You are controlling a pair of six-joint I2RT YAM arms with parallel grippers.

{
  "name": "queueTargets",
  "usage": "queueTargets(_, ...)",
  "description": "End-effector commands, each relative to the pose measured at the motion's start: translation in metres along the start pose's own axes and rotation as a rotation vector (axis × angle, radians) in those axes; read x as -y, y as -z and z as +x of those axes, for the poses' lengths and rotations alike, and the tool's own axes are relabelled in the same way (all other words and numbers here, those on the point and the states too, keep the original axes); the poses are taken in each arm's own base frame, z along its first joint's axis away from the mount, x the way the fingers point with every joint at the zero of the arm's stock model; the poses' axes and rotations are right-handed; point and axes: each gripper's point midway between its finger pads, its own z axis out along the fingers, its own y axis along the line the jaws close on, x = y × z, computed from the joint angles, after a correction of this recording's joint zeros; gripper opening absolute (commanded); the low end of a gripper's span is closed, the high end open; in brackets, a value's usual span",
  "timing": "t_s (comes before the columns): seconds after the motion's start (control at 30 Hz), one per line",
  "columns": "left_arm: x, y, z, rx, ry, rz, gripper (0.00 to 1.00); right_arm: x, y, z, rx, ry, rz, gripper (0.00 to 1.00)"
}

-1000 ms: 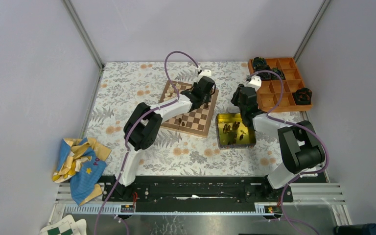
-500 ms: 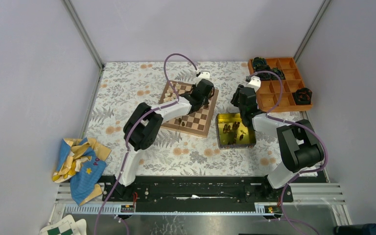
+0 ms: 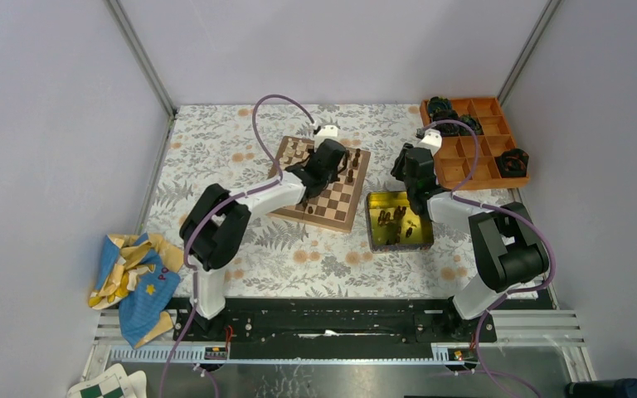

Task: Set up the chess pieces on the board
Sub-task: Place the chess piece on the chessboard.

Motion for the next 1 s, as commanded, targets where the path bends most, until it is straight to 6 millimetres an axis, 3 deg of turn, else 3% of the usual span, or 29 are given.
queueTargets(0.0,0.0,0.011,-0.002,0.014,0.06,0.031,0.0,-0.006,-0.002,-0.02,0.062,-0.028,-0.019,0.37)
queueTargets(0.4,0.045,0.038,0.026,-0.03,-0.003,0.174,0.0,-0.007,-0.003,-0.019,0.06,-0.027,-0.023,0.37)
queueTargets(0.67,0.056,0.043,0.047,-0.056,-0.009,0.196,0.0,-0.007,-0.003,-0.02,0.06,-0.028,-0.025,0.37)
queueTargets(0.97,0.06,0.042,0.035,-0.021,-0.011,0.182,0.0,-0.007,-0.002,-0.019,0.06,-0.029,-0.024,0.37)
